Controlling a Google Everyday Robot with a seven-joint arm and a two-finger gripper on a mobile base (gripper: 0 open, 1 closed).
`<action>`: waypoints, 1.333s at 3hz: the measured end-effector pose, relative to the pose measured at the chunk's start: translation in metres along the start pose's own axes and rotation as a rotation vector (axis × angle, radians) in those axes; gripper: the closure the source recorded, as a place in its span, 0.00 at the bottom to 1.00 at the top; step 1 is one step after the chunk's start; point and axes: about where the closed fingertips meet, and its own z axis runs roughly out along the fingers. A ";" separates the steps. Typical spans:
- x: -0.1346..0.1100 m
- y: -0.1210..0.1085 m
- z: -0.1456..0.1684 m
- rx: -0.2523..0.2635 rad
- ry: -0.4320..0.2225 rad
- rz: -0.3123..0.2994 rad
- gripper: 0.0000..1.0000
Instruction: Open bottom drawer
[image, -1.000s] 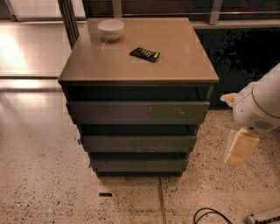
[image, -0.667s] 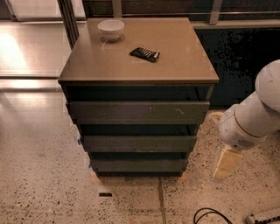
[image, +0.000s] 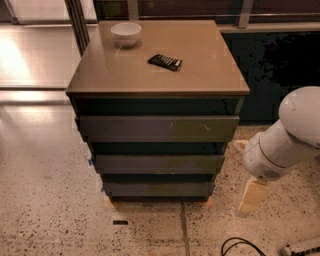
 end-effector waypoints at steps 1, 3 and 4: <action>-0.004 0.011 0.041 -0.055 -0.011 -0.030 0.00; -0.008 0.028 0.091 -0.118 -0.027 -0.050 0.00; -0.004 0.035 0.113 -0.111 -0.058 -0.025 0.00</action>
Offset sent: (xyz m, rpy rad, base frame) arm -0.0152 0.0501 -0.1245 0.0599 0.1319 0.1280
